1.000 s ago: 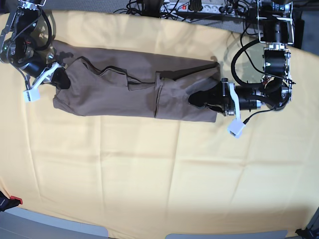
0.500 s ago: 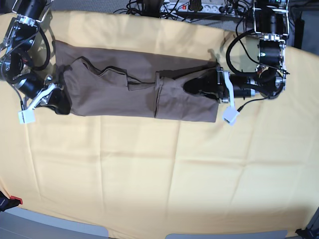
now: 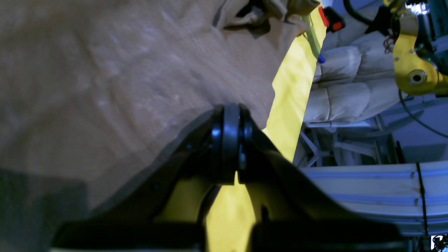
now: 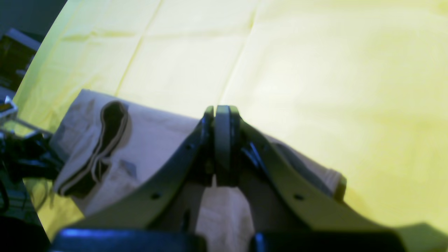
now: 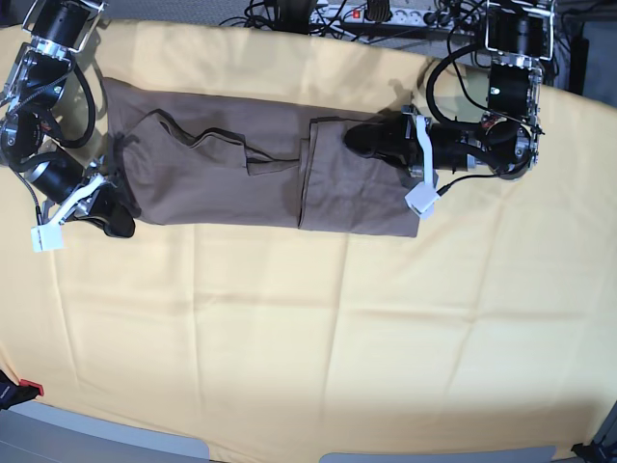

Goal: Fold the T-shirt properly
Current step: 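Press the folded end flat and release with the left gripper, then fold the shirt's other end over toward the middle with the right gripper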

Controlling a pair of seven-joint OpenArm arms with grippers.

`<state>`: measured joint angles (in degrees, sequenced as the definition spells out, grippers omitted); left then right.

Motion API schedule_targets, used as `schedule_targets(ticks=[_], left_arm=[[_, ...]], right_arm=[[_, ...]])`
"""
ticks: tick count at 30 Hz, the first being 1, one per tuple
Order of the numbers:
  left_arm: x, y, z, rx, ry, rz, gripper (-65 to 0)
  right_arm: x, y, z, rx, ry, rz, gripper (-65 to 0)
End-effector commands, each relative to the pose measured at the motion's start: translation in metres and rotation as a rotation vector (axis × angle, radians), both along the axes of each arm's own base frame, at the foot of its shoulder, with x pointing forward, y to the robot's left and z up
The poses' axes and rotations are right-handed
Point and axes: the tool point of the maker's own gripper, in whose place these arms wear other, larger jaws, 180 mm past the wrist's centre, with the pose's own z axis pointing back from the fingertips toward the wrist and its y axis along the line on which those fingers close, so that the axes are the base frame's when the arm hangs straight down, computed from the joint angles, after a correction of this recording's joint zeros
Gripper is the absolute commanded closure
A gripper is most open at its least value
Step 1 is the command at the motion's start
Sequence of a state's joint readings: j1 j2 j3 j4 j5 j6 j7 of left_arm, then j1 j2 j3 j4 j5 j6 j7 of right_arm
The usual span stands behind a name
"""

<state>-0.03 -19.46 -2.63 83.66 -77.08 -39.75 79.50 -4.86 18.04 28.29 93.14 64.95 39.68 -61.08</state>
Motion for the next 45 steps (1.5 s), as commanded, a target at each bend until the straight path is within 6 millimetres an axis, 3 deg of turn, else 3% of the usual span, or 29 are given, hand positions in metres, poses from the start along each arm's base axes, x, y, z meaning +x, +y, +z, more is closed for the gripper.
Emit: schedule_targets(ticks=[1, 3, 7, 9, 14, 20, 28, 38, 45], left_arm=[[0.003, 0.001, 0.006, -0.006, -0.024, -0.005, 0.0], [0.006, 0.001, 0.011, -0.026, -0.029, 0.000, 0.0], [0.014, 0.009, 0.031, -0.107, -0.047, 0.043, 0.0], [0.023, 0.016, 0.037, -0.113, -0.073, 0.076, 0.0], [0.040, 0.038, 0.048, -0.104, -0.122, 0.153, 0.0], [0.055, 0.070, 0.060, -0.084, -0.172, 0.248, 0.0], [0.056, 0.096, 0.061, -0.002, -0.187, 0.249, 0.0], [0.056, 0.113, 0.063, 0.055, -0.194, 0.245, 0.0], [0.056, 0.114, 0.063, 0.057, -0.194, 0.245, 0.0]], right_arm=[[0.007, -0.006, 0.018, 0.000, -0.063, -0.008, -0.5], [0.006, -0.011, 0.017, -0.010, -0.057, -0.021, -4.9], [-0.001, -0.029, 0.013, -0.040, -0.017, -0.054, -33.5], [-0.007, -0.040, 0.009, -0.041, 0.013, -0.092, -41.4], [-0.036, -0.061, -0.011, -0.028, 0.103, -0.179, -41.7], [-0.071, -0.063, -0.038, -0.027, 0.216, -0.193, -41.7], [-0.089, -0.063, -0.055, -0.003, 0.301, -0.215, -41.7], [-0.100, -0.045, -0.065, 0.174, 0.350, -0.158, -41.7], [-0.107, -0.009, -0.080, 0.195, 0.414, -0.031, -41.6]])
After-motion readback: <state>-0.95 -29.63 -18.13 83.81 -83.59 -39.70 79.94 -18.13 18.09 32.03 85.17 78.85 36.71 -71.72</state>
